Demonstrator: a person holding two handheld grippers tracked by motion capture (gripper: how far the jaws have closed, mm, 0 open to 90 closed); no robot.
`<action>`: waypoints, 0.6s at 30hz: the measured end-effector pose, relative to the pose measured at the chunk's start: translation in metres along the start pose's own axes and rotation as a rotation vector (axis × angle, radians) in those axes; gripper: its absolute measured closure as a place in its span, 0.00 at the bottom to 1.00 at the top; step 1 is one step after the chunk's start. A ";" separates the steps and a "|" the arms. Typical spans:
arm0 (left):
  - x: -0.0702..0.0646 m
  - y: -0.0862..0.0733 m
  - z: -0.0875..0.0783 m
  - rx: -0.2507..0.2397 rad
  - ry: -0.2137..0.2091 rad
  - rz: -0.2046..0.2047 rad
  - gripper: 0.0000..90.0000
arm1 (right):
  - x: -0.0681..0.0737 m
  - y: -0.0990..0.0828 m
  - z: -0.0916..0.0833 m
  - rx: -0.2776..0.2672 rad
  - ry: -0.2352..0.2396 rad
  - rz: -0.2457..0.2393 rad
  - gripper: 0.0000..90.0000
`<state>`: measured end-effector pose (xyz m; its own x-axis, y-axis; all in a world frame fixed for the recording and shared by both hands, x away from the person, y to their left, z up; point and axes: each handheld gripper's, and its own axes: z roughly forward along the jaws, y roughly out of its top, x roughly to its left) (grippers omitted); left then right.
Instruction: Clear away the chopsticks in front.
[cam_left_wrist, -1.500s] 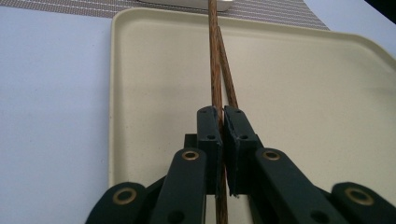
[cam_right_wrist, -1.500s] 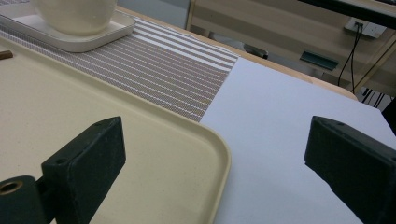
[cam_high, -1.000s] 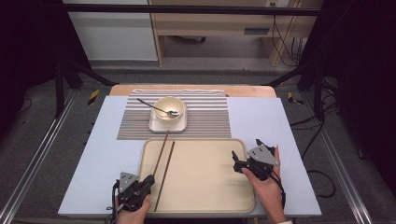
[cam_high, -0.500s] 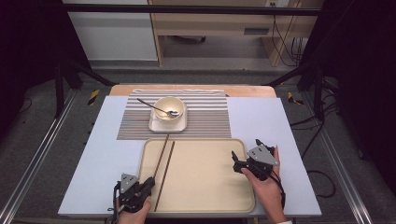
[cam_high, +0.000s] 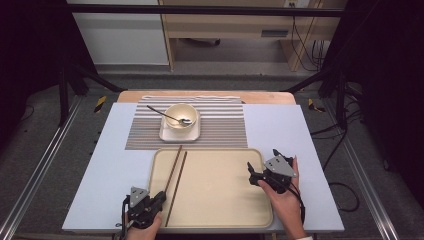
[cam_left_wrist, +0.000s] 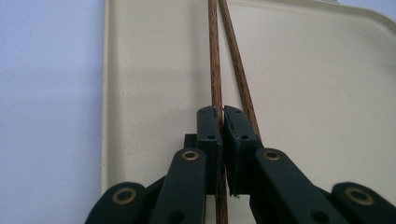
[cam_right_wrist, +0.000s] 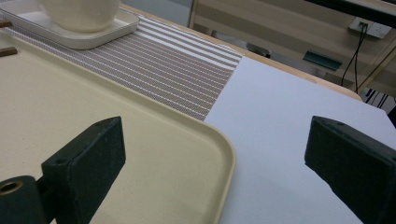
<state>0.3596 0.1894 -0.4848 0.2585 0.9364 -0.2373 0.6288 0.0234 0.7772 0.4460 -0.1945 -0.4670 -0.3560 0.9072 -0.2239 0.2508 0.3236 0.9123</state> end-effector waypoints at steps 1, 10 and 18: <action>0.000 0.000 0.000 0.003 0.001 0.002 0.95 | 0.000 0.000 0.000 0.000 0.001 0.000 0.06; -0.001 -0.001 -0.001 0.013 -0.004 -0.001 0.95 | 0.000 0.000 0.000 0.000 0.002 0.000 0.06; -0.001 -0.001 -0.003 0.019 -0.007 0.008 0.95 | 0.001 0.000 0.000 0.002 0.003 -0.001 0.06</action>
<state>0.3561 0.1895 -0.4838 0.2686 0.9341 -0.2353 0.6402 0.0094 0.7682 0.4459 -0.1939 -0.4672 -0.3591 0.9061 -0.2237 0.2521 0.3250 0.9115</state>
